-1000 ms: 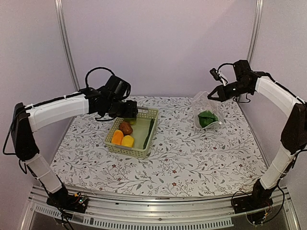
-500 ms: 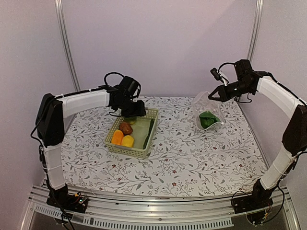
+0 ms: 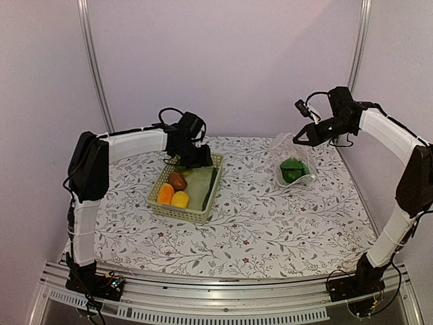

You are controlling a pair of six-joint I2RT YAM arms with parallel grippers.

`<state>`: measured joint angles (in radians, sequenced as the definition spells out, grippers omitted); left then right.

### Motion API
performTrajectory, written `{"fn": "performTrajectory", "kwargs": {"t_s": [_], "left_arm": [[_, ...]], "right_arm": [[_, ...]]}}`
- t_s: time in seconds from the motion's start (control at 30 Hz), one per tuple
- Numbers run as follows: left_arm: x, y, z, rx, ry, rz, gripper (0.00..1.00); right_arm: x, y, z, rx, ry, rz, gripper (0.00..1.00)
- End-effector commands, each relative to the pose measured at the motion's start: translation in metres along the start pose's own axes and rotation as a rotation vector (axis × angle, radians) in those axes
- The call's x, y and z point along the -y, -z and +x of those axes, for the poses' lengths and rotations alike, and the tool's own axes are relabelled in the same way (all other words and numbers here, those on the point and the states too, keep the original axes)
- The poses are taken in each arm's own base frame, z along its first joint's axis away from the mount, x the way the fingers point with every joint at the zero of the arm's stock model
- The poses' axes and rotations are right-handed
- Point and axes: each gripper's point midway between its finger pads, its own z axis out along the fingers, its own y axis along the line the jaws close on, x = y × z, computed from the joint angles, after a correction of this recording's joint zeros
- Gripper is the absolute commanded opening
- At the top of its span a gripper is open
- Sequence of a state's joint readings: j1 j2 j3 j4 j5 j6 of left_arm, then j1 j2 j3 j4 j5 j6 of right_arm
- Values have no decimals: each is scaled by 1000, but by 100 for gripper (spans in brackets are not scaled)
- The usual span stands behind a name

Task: Place the food in the zip-top bag and seal the zipper
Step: Pick up the fake vegetable from the bin.

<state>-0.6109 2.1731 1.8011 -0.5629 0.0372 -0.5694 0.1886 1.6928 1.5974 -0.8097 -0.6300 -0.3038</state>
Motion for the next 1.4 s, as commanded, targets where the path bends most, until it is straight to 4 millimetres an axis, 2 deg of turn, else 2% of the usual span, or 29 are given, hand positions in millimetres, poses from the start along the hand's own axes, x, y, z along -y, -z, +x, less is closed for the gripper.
{"fn": "performTrajectory", "kwargs": {"t_s": [0.0,0.23,0.4,0.47,0.8,1.17,1.37], "left_arm": [[-9,8,27,-71,7,-15,46],[-13,32,86,-143,-33,-18,45],[13,38,115,-161,-129,102,45],[15,36,122,-177,-141,106,46],[12,17,138,-243,-141,80,43],[-3,3,155,-288,-132,20,38],[-16,-7,155,-282,-115,-62,43]], "right_arm": [[2,4,-4,1,10,16,0],[0,4,-3,3,13,6,0],[-1,2,-3,3,11,-7,0],[-2,0,-2,1,9,-13,0],[-3,0,-1,1,7,-18,0],[-4,0,-1,2,8,-21,0],[-6,-3,-1,-2,8,-29,0]]}}
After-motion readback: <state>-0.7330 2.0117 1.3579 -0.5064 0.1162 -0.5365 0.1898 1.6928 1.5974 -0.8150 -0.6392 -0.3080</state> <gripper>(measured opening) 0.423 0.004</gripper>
